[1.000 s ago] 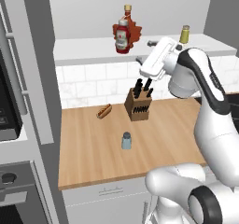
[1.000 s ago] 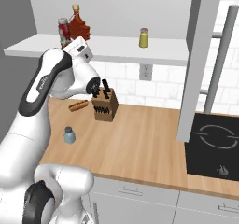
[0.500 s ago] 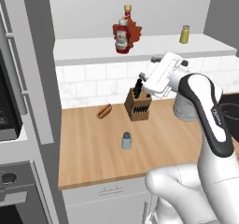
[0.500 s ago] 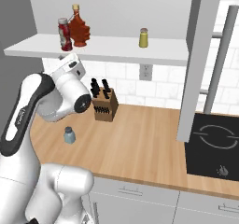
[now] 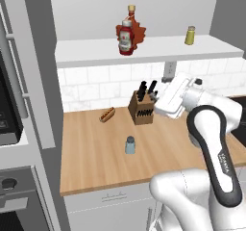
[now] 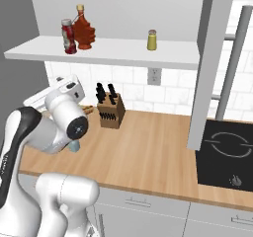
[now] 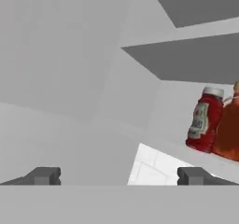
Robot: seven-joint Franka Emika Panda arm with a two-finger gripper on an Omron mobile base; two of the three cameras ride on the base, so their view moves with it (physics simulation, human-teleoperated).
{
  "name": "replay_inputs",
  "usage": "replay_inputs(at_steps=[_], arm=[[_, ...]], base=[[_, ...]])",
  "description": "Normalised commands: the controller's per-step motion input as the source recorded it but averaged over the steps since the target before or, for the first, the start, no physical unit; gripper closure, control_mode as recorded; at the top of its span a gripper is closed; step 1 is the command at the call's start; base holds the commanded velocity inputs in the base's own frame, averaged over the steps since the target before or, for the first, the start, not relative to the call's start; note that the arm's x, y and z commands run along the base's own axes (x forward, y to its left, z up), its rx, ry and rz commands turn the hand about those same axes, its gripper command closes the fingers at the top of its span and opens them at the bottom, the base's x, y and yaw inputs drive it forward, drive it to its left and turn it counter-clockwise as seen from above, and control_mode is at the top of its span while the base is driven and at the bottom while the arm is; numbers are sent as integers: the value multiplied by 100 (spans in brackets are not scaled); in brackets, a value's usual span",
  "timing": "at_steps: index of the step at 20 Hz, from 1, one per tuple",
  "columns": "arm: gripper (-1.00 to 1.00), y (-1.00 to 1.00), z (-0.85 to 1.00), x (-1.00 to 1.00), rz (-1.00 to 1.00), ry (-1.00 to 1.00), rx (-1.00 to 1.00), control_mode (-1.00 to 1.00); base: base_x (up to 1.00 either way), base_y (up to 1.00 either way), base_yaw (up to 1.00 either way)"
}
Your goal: Put the shaker and condiment bottle from the counter next to their counterparts in the cabinet.
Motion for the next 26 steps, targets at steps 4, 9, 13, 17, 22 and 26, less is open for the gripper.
replay_inputs(at_steps=[4, 9, 13, 17, 22, 26], arm=[[-100, -47, -63, 0, 9, 4, 0, -100], [-100, -27, -91, 0, 12, 1, 0, -100], [-100, -3, -100, 0, 13, 0, 0, -100], [-100, 11, -100, 1, 1, 0, 0, -100], [-100, 2, -84, 0, 0, -3, 0, -100], [-100, 13, -71, 3, 0, -5, 0, -100]], base=[[0, 0, 0], [0, 0, 0], [0, 0, 0], [0, 0, 0], [0, 0, 0], [0, 0, 0]])
